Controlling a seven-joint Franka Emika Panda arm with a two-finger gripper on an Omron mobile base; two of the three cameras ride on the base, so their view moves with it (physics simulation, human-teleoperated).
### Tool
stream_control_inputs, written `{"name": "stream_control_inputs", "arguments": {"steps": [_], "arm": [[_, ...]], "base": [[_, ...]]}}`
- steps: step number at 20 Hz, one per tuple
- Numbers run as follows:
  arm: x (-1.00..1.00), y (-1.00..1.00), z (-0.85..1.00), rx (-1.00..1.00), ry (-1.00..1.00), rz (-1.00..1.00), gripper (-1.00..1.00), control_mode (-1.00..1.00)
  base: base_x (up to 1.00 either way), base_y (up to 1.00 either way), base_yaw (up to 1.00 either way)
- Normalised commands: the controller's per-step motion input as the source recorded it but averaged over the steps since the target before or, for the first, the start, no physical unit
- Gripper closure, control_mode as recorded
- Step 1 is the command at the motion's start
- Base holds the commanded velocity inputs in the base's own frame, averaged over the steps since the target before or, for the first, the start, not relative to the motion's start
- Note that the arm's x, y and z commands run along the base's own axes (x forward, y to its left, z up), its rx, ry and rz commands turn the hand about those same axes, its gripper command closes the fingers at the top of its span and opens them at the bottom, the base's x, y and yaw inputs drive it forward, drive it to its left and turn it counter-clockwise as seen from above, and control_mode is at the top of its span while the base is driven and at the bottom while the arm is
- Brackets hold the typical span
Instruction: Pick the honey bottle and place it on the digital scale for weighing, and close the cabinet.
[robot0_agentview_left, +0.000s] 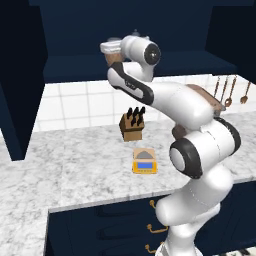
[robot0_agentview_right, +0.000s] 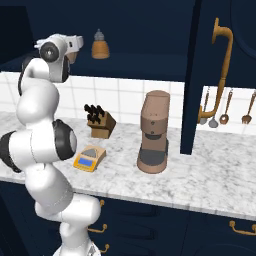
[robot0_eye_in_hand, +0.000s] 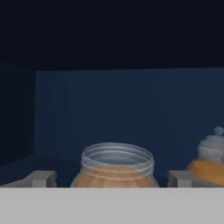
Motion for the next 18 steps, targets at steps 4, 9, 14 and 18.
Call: {"name": "stream_control_inputs", "arguments": {"steps": [4, 9, 14, 18], "arm": [[0.55, 0.06, -0.04, 0.00, 0.02, 0.00, -1.00, -1.00], [0.43, 0.05, -0.10, 0.00, 0.06, 0.00, -1.00, -1.00], [0.18, 0.16, -0.10, -0.03, 0.07, 0.00, 1.00, -1.00], [-0.10, 0.00, -0.08, 0.00, 0.05, 0.00, 1.00, -1.00]], "base": [[0.00, 0.00, 0.00], [0.00, 0.00, 0.00], [0.00, 0.00, 0.00], [0.00, 0.00, 0.00]]}}
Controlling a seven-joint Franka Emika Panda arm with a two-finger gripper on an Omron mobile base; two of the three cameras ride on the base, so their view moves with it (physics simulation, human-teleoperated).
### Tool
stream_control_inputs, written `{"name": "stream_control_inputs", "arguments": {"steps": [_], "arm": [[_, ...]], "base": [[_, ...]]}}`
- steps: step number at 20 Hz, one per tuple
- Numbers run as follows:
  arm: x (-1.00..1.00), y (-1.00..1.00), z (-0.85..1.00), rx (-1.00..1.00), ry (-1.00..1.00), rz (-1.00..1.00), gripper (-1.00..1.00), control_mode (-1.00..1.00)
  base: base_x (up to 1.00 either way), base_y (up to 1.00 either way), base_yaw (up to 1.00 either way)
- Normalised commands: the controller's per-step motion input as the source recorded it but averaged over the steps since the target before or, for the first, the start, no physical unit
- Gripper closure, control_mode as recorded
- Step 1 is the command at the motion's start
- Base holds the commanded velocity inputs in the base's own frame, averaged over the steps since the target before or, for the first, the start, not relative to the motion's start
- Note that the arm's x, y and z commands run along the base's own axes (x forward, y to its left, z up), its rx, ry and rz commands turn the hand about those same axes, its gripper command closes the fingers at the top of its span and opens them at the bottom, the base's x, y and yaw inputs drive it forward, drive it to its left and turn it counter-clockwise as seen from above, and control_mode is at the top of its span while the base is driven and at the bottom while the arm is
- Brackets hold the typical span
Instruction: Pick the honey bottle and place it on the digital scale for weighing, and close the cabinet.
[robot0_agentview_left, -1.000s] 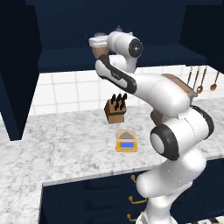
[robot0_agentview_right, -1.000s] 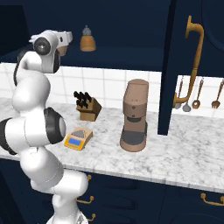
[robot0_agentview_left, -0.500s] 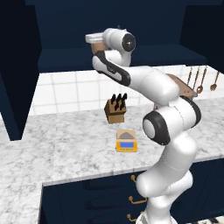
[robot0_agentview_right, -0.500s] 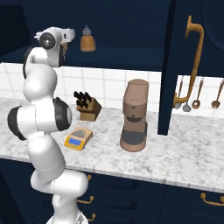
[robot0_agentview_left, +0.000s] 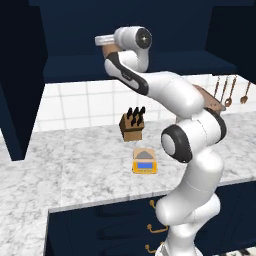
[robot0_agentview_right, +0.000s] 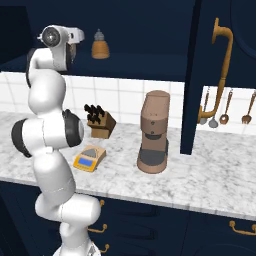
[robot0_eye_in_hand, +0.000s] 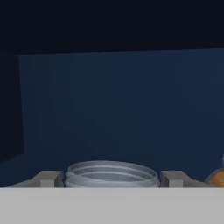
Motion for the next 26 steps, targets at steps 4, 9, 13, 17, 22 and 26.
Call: {"name": "stream_control_inputs", "arguments": {"steps": [4, 9, 13, 17, 22, 26], "arm": [[-0.70, -0.08, 0.01, 0.07, -0.24, 0.00, 1.00, -1.00], [-0.91, 0.00, 0.09, 0.05, -0.35, 0.00, 1.00, -1.00], [-1.00, -0.01, 0.10, 0.07, -0.33, 0.01, 1.00, -1.00], [-1.00, -0.01, 0.31, 0.09, -0.17, 0.03, 1.00, -1.00], [-1.00, -0.11, 0.63, 0.01, 0.14, 0.05, 1.00, -1.00], [-1.00, -0.63, -0.08, -0.03, 0.17, 0.20, 1.00, -1.00]], "base": [[0.00, 0.00, 0.00], [0.00, 0.00, 0.00], [0.00, 0.00, 0.00], [0.00, 0.00, 0.00], [0.00, 0.00, 0.00], [0.00, 0.00, 0.00]]}}
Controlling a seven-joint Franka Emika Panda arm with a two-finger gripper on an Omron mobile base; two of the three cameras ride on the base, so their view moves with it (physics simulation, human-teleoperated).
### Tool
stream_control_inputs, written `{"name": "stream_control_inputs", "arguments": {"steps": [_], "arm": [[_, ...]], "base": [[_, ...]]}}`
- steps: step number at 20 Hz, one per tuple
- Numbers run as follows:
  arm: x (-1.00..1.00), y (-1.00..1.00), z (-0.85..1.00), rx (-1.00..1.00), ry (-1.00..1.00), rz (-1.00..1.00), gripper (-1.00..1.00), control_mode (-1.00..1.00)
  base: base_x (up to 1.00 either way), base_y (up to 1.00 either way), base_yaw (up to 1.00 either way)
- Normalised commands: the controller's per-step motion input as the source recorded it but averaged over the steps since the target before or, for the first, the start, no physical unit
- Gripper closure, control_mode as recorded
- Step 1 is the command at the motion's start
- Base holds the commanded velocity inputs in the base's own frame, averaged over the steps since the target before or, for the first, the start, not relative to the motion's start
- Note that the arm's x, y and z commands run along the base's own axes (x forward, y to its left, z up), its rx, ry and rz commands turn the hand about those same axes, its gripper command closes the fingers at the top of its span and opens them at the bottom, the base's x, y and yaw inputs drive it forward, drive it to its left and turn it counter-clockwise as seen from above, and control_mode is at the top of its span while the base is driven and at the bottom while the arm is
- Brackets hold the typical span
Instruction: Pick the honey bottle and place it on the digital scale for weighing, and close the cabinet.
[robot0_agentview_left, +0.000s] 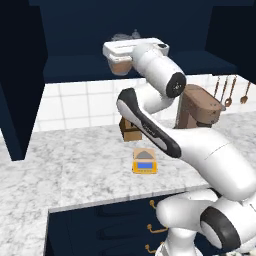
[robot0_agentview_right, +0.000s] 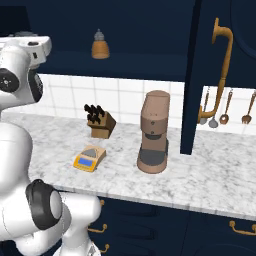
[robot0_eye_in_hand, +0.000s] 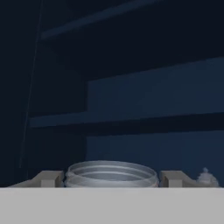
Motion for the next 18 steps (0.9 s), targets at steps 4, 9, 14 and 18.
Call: {"name": "stream_control_inputs", "arguments": {"steps": [4, 9, 14, 18], "arm": [[-1.00, -1.00, -0.59, 0.00, 0.00, 0.32, 1.00, -1.00], [-0.72, -1.00, -0.89, 0.00, 0.00, 0.36, 1.00, -1.00], [0.12, -0.71, -1.00, -0.01, 0.09, 0.14, 1.00, -1.00], [0.31, -0.28, -1.00, -0.01, 0.06, 0.12, 1.00, -1.00]], "base": [[0.00, 0.00, 0.00], [0.00, 0.00, 0.00], [0.00, 0.00, 0.00], [0.00, 0.00, 0.00]]}}
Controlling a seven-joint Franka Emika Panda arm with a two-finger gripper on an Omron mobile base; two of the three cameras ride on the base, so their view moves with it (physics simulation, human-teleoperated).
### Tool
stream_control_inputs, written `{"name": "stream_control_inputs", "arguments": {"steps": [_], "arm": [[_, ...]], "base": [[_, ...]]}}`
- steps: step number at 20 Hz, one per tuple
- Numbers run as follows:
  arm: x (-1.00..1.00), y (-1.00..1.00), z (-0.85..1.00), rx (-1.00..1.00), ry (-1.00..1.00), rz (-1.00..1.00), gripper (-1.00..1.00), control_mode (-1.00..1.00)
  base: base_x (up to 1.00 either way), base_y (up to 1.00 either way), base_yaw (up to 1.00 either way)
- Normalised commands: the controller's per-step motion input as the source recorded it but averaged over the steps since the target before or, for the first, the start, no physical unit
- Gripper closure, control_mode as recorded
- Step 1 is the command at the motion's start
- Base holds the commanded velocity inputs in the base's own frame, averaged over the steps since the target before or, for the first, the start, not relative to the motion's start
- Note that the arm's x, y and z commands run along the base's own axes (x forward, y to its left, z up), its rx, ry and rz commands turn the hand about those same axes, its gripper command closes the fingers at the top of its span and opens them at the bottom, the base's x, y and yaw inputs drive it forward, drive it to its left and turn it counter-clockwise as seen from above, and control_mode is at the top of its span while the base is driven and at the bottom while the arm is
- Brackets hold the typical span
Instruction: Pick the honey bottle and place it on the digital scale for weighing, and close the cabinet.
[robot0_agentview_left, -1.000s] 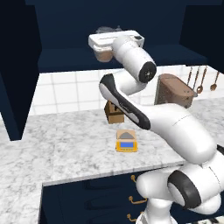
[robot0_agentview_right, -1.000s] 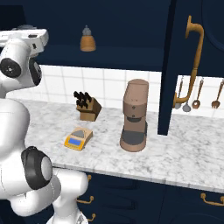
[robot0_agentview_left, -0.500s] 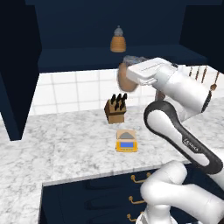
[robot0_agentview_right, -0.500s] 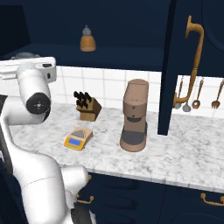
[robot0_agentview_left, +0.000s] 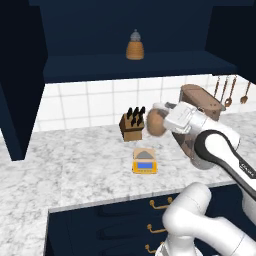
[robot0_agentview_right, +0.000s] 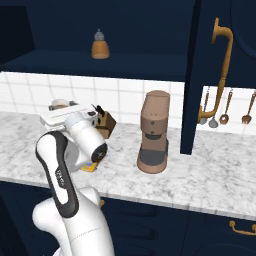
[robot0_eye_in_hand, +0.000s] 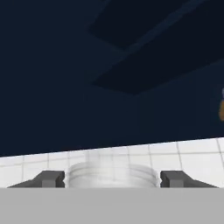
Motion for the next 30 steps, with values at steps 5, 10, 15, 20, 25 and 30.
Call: {"name": "stream_control_inputs", "arguments": {"steps": [5, 10, 15, 20, 25, 30], "arm": [[0.41, -0.02, -0.68, -0.08, 0.19, 0.06, 1.00, -1.00], [0.13, 0.00, -0.26, -0.17, 0.10, 0.00, 1.00, -1.00], [0.22, -0.19, -0.35, -0.20, 0.00, 0.00, 1.00, -1.00], [0.30, -0.55, -0.30, 0.00, 0.00, 0.11, 1.00, -1.00], [0.61, -0.11, -0.36, 0.01, 0.00, 0.20, 1.00, -1.00], [0.36, -0.01, -0.44, 0.00, -0.02, 0.20, 1.00, -1.00]], "base": [[0.00, 0.00, 0.00], [0.00, 0.00, 0.00], [0.00, 0.00, 0.00], [0.00, 0.00, 0.00], [0.00, 0.00, 0.00], [0.00, 0.00, 0.00]]}}
